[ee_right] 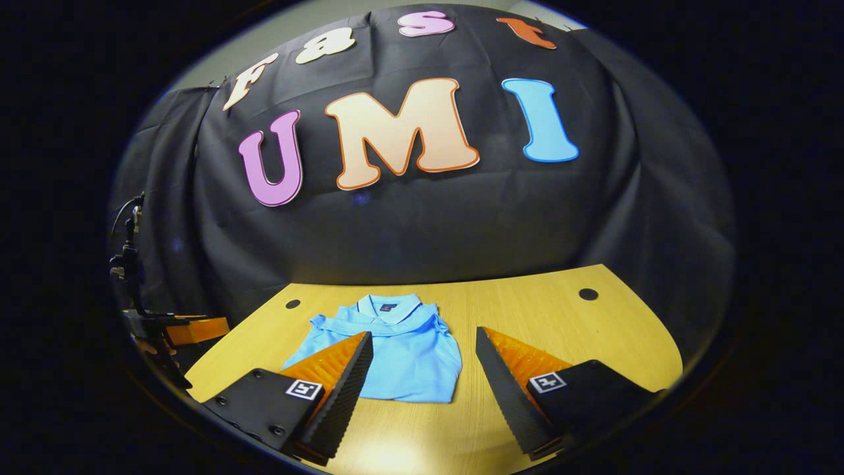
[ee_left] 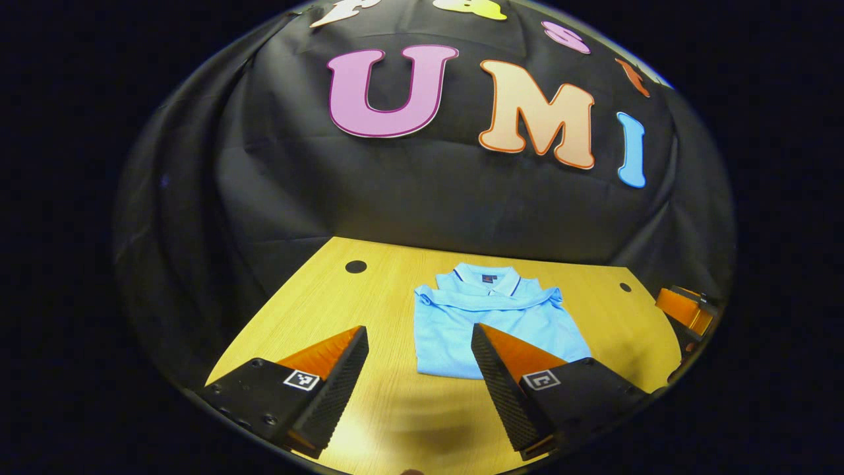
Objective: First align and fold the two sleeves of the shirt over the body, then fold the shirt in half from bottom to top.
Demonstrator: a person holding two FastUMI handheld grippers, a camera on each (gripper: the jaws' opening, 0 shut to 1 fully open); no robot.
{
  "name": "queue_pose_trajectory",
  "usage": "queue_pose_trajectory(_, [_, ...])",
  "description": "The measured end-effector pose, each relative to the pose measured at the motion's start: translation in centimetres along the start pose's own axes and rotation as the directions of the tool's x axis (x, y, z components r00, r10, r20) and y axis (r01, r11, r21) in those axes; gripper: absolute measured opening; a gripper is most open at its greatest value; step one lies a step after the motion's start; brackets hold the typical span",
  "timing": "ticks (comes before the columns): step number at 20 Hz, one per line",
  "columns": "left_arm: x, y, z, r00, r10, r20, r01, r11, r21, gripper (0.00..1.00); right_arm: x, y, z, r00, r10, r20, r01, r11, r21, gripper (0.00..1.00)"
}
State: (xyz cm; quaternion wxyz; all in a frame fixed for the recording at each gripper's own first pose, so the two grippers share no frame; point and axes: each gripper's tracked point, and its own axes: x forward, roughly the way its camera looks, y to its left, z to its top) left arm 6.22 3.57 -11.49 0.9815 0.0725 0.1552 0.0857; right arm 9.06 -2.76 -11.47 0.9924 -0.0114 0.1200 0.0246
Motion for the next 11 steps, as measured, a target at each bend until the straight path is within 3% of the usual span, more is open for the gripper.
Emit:
queue_pose_trajectory(2, [-1.7,-0.5,-0.5,0.999,-0.032,-0.009,0.032,0.999,-0.014,0.95,-2.7,0.3,-1.2,1.000,-0.022,-0.010,0.022,0.999,0.031,0.93])
queue_pose_trajectory(3, [-2.5,-0.4,-0.9,0.999,-0.046,-0.016,0.046,0.999,-0.022,0.95,-3.9,0.5,-1.9,0.999,-0.029,-0.018,0.030,0.998,0.048,0.97])
queue_pose_trajectory(11, [-4.6,-0.7,-2.9,0.992,-0.114,-0.053,0.111,0.993,-0.048,0.95,-8.9,1.1,-4.0,0.996,-0.090,-0.017,0.091,0.995,0.047,0.98])
